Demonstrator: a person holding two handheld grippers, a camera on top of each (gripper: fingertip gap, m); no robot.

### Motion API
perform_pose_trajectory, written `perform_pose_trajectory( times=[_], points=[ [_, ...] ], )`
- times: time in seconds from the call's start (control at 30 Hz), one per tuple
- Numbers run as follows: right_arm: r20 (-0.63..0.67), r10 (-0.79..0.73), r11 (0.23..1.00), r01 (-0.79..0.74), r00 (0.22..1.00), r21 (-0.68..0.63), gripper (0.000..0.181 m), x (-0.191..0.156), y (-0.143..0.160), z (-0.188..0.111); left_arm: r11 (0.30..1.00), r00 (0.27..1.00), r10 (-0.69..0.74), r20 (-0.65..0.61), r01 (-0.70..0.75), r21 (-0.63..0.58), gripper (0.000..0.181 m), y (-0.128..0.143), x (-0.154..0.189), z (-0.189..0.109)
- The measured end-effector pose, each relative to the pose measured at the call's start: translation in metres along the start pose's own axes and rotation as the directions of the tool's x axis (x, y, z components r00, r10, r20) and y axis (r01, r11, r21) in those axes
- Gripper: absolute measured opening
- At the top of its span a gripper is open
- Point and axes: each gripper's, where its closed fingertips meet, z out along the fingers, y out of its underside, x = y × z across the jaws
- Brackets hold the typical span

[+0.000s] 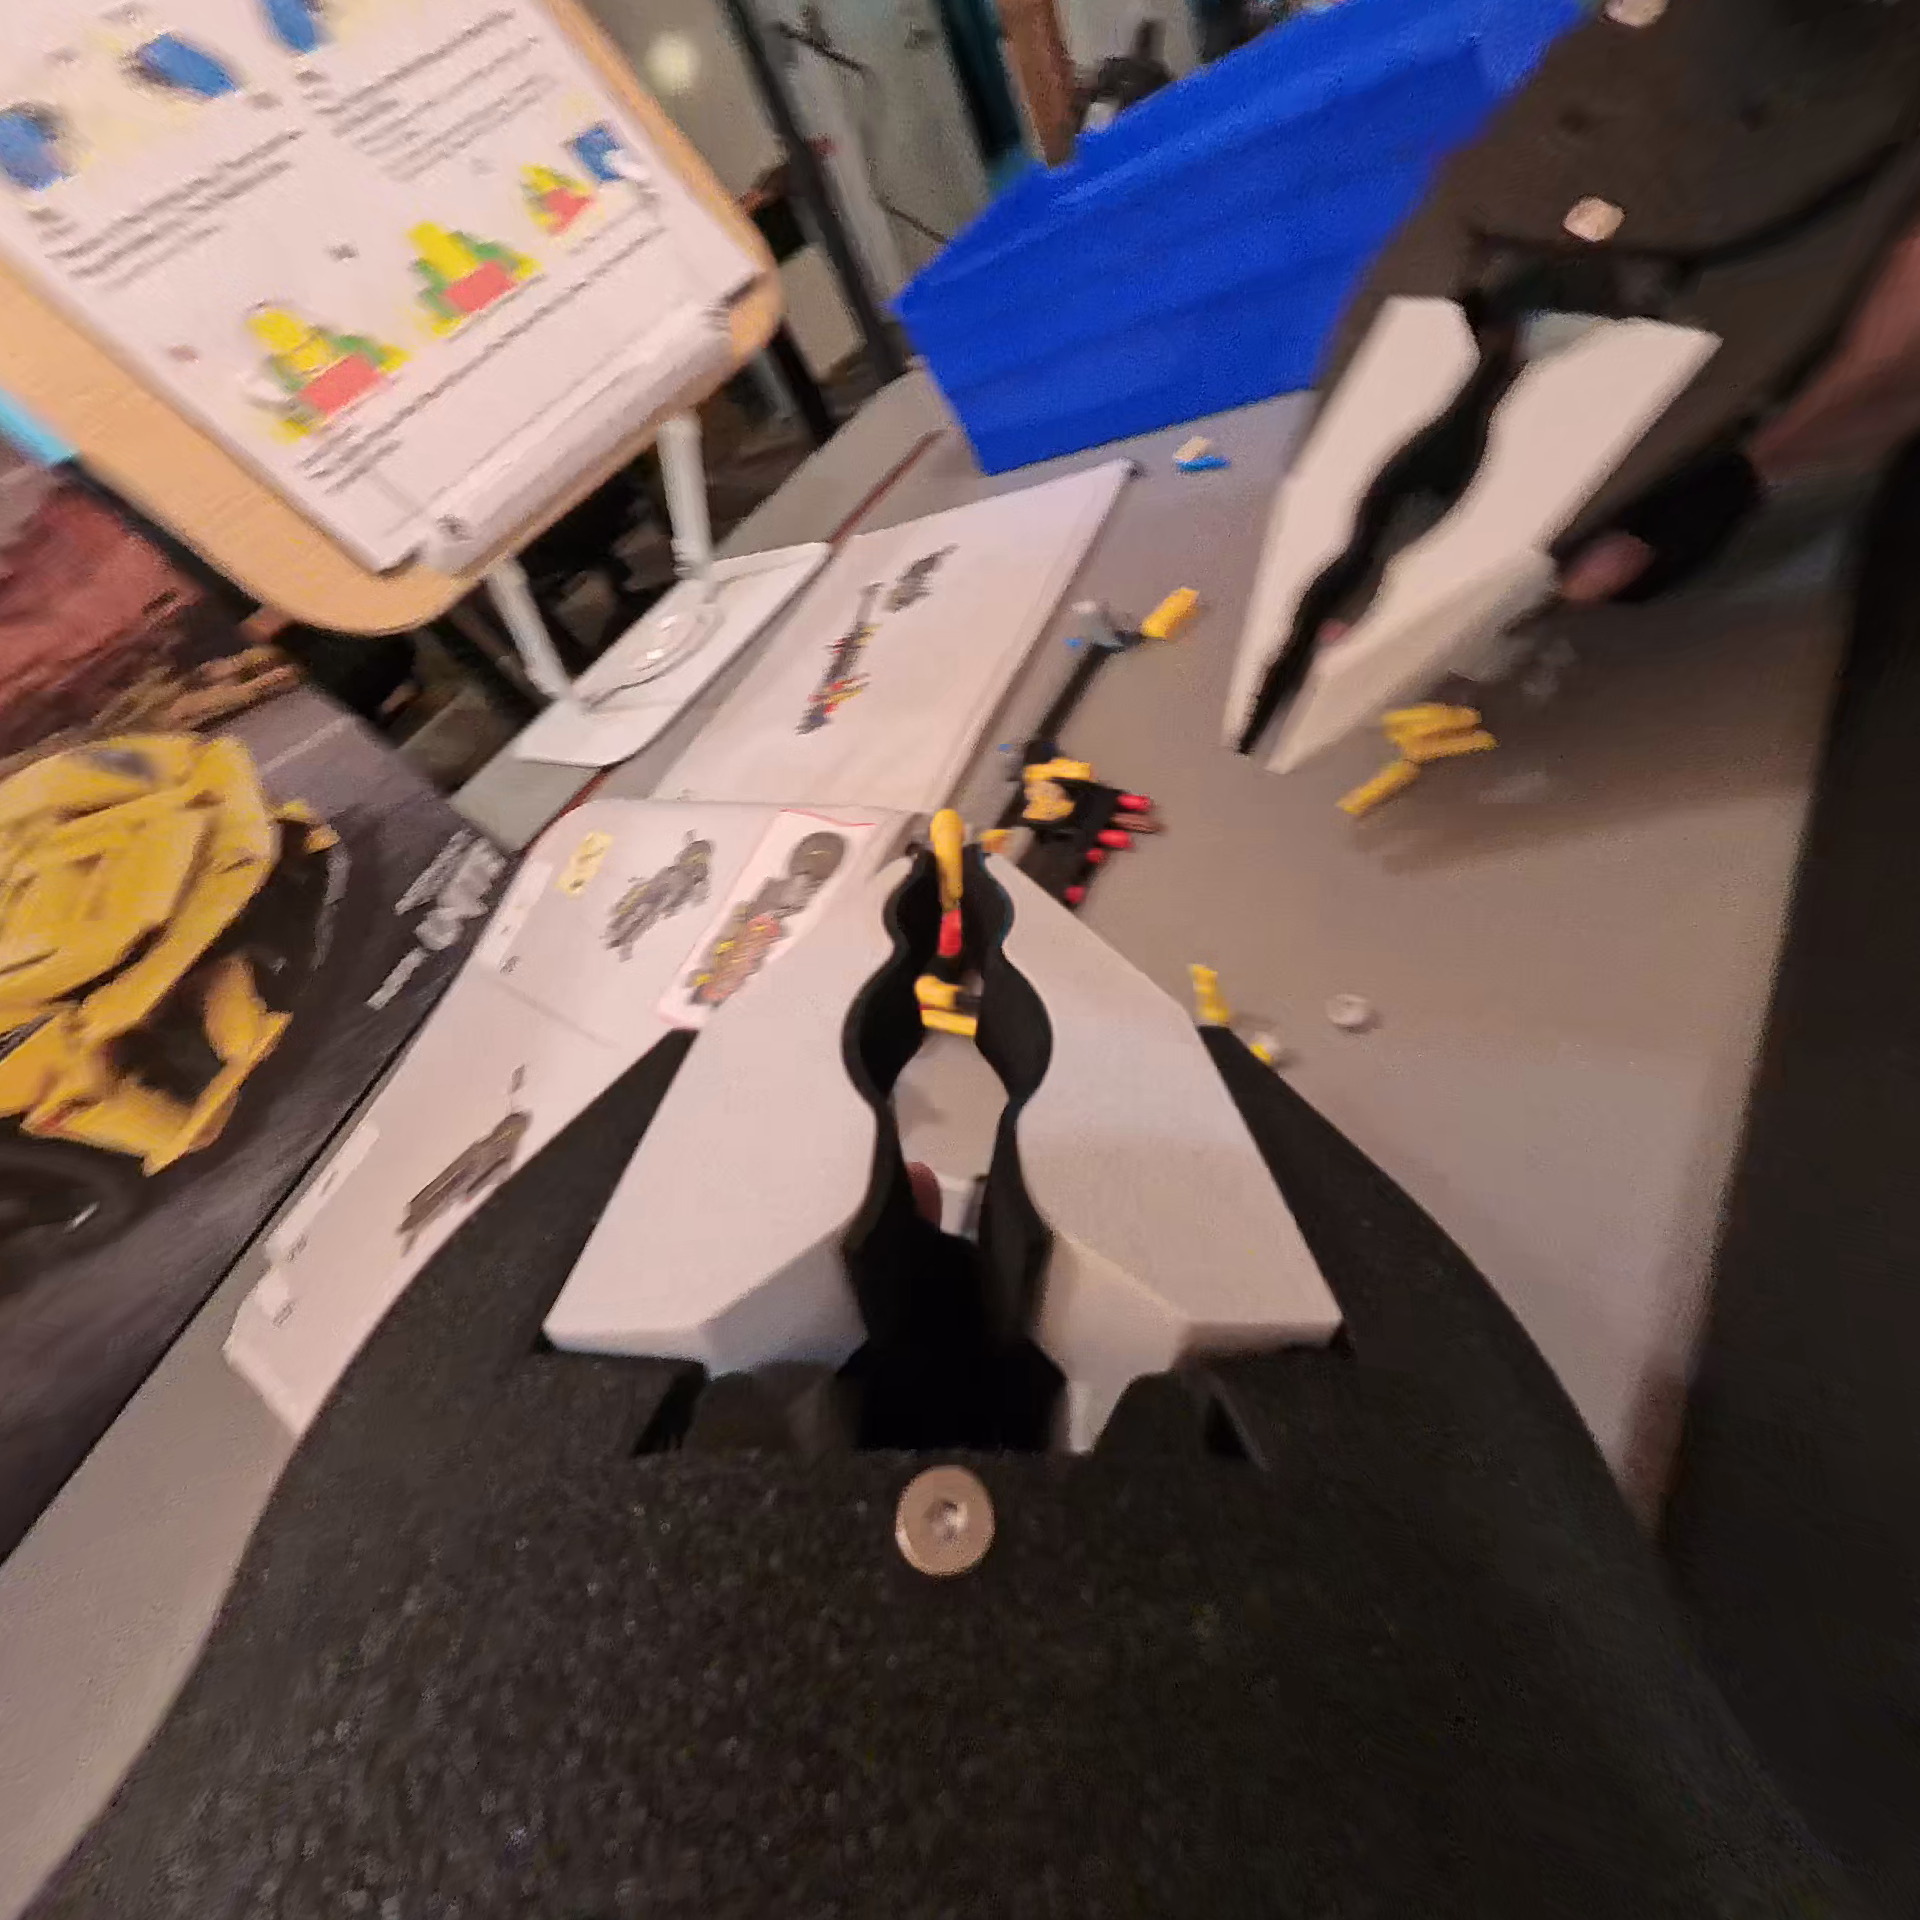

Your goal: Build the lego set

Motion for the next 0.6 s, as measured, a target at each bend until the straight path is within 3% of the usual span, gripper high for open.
perform_pose_trajectory(
  times=[0.1,0.2,0.33,0.6],
  points=[
    [0.089,-0.001,0.999,0.004,0.996,-0.031,0.022,-0.016,0.002,0.004,0.997,0.995,-0.076,0.062,0.076,0.011,0.002,0.001,-0.022,-0.006],
    [0.201,-0.048,0.995,0.064,0.978,-0.075,0.013,-0.045,0.006,0.009,0.994,0.992,-0.108,0.071,0.107,0.019,0.002,0.0,-0.027,-0.007],
    [0.231,-0.071,0.987,0.102,0.97,-0.122,0.012,-0.058,0.007,0.022,0.994,0.993,-0.11,0.031,0.11,-0.013,0.002,0.004,-0.019,-0.004],
    [0.257,-0.063,0.977,0.112,0.964,-0.18,0.01,-0.063,0.012,0.033,0.998,0.962,-0.053,-0.269,0.042,-0.048,0.003,0.003,0.043,-0.007]
  ],
)
